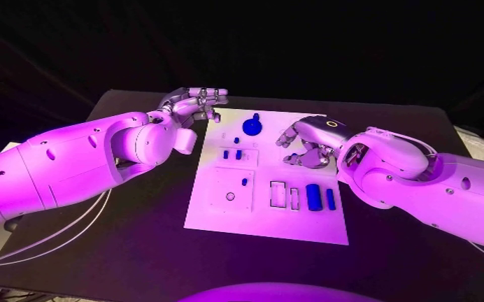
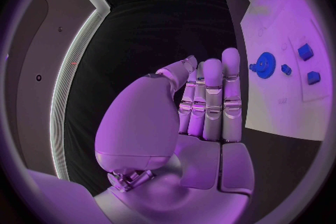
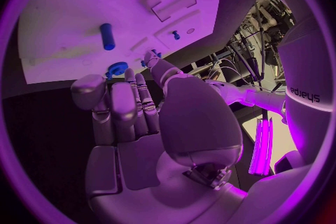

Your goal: Assemble the parts on the task board

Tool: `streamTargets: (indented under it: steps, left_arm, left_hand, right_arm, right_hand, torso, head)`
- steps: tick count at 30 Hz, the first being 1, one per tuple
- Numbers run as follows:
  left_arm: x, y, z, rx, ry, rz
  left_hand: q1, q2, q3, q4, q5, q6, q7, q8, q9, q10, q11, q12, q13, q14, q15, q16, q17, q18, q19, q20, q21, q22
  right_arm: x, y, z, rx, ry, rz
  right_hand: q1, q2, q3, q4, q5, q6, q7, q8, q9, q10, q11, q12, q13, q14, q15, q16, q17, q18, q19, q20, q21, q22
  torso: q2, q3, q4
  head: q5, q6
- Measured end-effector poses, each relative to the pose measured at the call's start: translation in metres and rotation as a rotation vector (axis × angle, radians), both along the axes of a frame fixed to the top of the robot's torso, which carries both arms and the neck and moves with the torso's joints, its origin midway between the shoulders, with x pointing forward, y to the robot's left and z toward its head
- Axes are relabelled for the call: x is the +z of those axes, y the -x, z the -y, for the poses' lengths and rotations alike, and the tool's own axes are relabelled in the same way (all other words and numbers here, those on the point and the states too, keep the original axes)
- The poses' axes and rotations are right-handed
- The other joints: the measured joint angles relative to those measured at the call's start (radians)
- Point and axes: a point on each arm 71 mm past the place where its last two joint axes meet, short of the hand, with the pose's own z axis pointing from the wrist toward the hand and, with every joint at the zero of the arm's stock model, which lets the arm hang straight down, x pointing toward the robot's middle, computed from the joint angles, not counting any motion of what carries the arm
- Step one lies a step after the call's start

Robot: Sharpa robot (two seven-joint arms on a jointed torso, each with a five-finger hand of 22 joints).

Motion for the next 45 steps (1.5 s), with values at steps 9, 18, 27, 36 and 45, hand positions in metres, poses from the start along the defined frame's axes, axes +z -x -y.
streamTargets:
  steps: [9, 18, 27, 36, 45]
  left_arm:
    - [0.000, 0.000, 0.001, -0.005, 0.001, 0.001]
    - [0.000, 0.000, 0.001, -0.011, 0.004, 0.001]
    - [0.000, 0.000, 0.001, -0.016, 0.006, 0.001]
    - [0.000, 0.001, 0.001, -0.023, 0.008, 0.000]
    - [0.000, 0.000, 0.001, -0.028, 0.008, -0.004]
  left_hand:
    - [0.000, 0.000, 0.000, 0.000, 0.000, 0.000, 0.000, 0.000, 0.000, 0.000, 0.000, 0.004, 0.000, 0.000, 0.000, 0.000, 0.000, 0.000, 0.000, 0.000, 0.000, 0.000]
    - [0.000, 0.000, 0.000, 0.000, 0.000, 0.000, 0.000, 0.000, 0.000, -0.007, 0.000, 0.004, 0.001, -0.002, 0.002, 0.000, -0.002, 0.000, 0.000, 0.000, -0.004, -0.002]
    - [0.000, 0.000, -0.005, 0.000, 0.000, -0.004, 0.004, 0.000, 0.000, -0.008, 0.000, 0.008, 0.001, -0.003, 0.003, 0.000, -0.004, 0.000, 0.000, 0.000, -0.004, -0.002]
    - [-0.004, 0.004, -0.005, 0.000, 0.000, -0.004, 0.004, 0.000, 0.000, -0.007, 0.000, 0.008, 0.001, -0.003, 0.003, 0.000, -0.004, 0.000, 0.000, 0.000, -0.004, -0.003]
    - [-0.004, 0.004, -0.005, 0.000, 0.000, -0.004, 0.004, 0.000, 0.000, -0.011, 0.004, 0.008, 0.001, -0.003, 0.003, 0.000, -0.005, 0.000, 0.000, 0.000, -0.004, -0.003]
  right_arm:
    - [-0.005, -0.015, 0.027, -0.083, 0.070, -0.033]
    - [-0.011, -0.019, 0.024, -0.084, 0.109, -0.072]
    - [-0.017, -0.021, 0.015, -0.071, 0.124, -0.098]
    - [-0.022, -0.024, 0.010, -0.070, 0.136, -0.106]
    - [-0.022, -0.024, 0.007, -0.071, 0.152, -0.081]
  right_hand:
    - [-0.001, -0.002, -0.034, 0.006, 0.002, -0.014, -0.007, -0.004, 0.000, -0.046, 0.010, -0.008, 0.000, 0.000, 0.000, -0.016, -0.024, 0.000, -0.009, 0.002, -0.019, -0.027]
    - [0.020, 0.020, -0.057, 0.011, 0.002, -0.008, -0.005, -0.004, 0.000, -0.019, -0.001, 0.023, 0.002, 0.000, 0.000, -0.020, -0.030, 0.000, -0.009, 0.002, -0.023, -0.029]
    - [0.040, 0.064, -0.039, 0.025, 0.001, 0.033, -0.003, 0.000, 0.004, 0.055, -0.015, 0.051, 0.001, 0.000, -0.015, -0.029, -0.041, 0.000, 0.004, -0.011, -0.022, -0.015]
    - [0.059, 0.083, 0.007, 0.016, -0.026, 0.100, -0.011, 0.019, 0.013, 0.117, -0.028, 0.051, -0.002, -0.002, -0.024, -0.010, -0.018, 0.000, 0.020, -0.022, 0.004, 0.020]
    - [0.064, 0.087, 0.037, 0.002, -0.033, 0.131, -0.019, 0.032, 0.016, 0.152, -0.029, 0.043, 0.001, 0.000, -0.036, 0.021, 0.018, 0.000, 0.042, -0.034, 0.035, 0.069]
  torso:
    - [0.000, 0.0009, 0.0000]
    - [0.001, 0.0004, 0.0009]
    - [0.002, -0.0009, 0.0014]
    - [0.002, 0.0004, 0.0007]
    - [0.002, 0.0004, 0.0001]
  head:
    - [-0.013, 0.011]
    - [-0.013, 0.012]
    - [-0.013, 0.014]
    - [-0.009, 0.011]
    - [-0.009, 0.007]
